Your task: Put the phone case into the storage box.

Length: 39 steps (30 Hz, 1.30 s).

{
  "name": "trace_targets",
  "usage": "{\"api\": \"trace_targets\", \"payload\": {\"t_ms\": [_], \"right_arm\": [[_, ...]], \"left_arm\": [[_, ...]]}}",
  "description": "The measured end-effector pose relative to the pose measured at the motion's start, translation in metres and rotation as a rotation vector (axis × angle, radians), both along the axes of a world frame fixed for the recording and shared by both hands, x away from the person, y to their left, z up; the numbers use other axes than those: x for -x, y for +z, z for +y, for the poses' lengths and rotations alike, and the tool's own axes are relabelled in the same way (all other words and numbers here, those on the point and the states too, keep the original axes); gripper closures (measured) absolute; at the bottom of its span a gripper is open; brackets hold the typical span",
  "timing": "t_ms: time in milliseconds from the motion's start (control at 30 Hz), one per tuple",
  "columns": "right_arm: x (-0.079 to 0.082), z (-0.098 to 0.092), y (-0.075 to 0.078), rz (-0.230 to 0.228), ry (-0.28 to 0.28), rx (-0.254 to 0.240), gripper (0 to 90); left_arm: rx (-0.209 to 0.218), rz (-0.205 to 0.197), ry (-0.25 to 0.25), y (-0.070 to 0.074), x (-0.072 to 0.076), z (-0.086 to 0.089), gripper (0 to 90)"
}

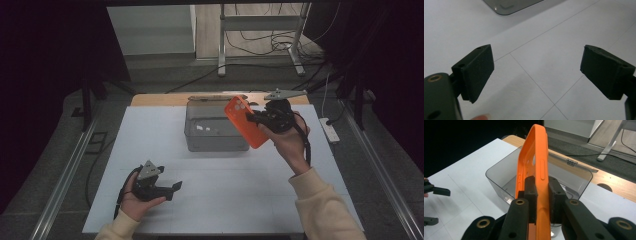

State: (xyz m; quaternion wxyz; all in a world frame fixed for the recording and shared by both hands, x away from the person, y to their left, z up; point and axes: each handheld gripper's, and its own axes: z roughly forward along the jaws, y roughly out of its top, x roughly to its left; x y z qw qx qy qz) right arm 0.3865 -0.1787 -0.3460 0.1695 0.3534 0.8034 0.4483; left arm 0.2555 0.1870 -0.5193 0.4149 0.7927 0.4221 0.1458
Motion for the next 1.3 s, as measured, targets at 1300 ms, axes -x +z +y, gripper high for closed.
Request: {"api": "trace_targets", "payload": {"t_ms": [1300], "right_arm": [[-0.038,0.013,0.005,0.053,-0.088,0.038,79.6]], "left_arm": [[0.005,0.001,0.003,0.0,0.0,0.0,12.0]]}}
